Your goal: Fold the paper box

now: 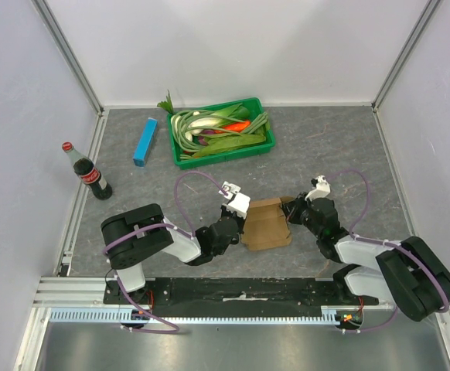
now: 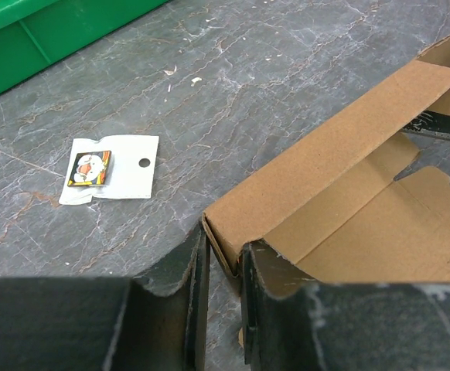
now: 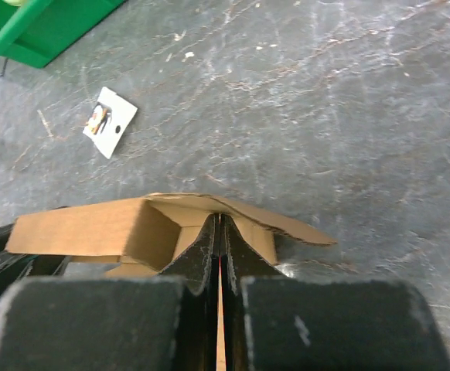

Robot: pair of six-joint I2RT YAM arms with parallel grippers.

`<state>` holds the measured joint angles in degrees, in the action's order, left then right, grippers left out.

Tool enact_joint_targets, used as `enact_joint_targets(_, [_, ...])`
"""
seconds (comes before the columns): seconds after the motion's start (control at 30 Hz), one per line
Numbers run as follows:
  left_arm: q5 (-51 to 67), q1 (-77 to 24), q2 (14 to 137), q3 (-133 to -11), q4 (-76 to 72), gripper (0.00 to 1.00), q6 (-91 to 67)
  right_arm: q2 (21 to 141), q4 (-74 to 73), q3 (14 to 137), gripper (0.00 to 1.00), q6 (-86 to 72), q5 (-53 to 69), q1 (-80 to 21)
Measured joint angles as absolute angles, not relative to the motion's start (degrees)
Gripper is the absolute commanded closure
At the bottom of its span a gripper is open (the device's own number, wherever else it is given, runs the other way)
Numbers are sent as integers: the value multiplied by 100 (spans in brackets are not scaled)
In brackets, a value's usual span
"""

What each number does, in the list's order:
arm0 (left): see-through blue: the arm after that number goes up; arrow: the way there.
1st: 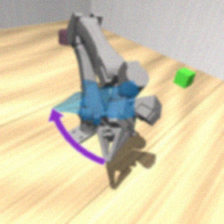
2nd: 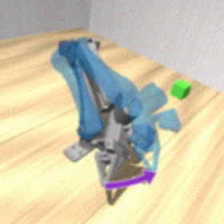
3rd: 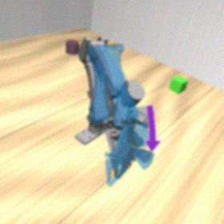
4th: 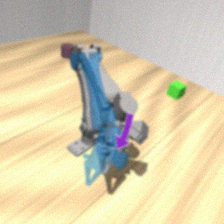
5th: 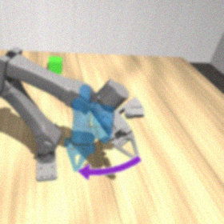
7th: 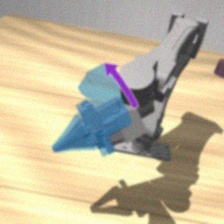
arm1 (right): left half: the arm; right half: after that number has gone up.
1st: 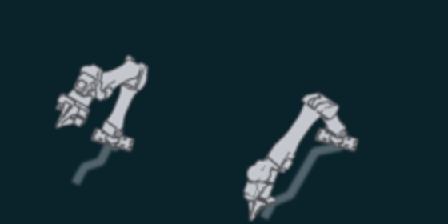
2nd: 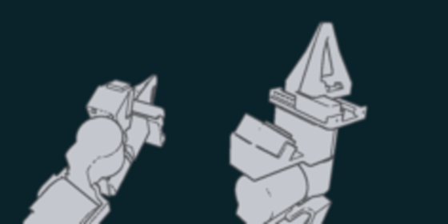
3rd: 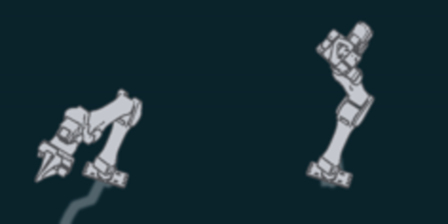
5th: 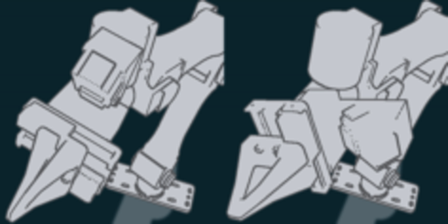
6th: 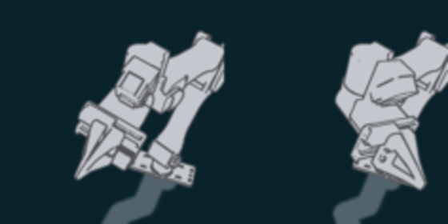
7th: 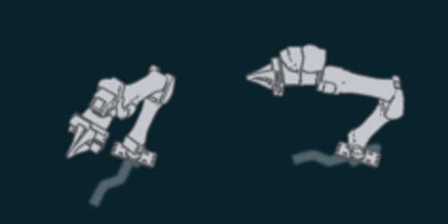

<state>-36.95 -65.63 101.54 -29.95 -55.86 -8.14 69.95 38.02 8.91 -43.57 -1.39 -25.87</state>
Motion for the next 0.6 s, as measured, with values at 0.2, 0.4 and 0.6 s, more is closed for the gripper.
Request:
enact_joint_targets(0.2, [-3677,-6565,10154,-3000,-5583,98,-834,7168,3951,926,100,-4598,211,-2602])
enact_joint_targets(0.4, [-3677,-6565,10154,-3000,-5581,98,-849,6657,3210,939,100,-4576,-1,-2609])
enact_joint_targets(0.6, [-3680,-6565,10154,-3000,-5581,98,-871,5426,1774,1131,100,-4399,-781,-2609])
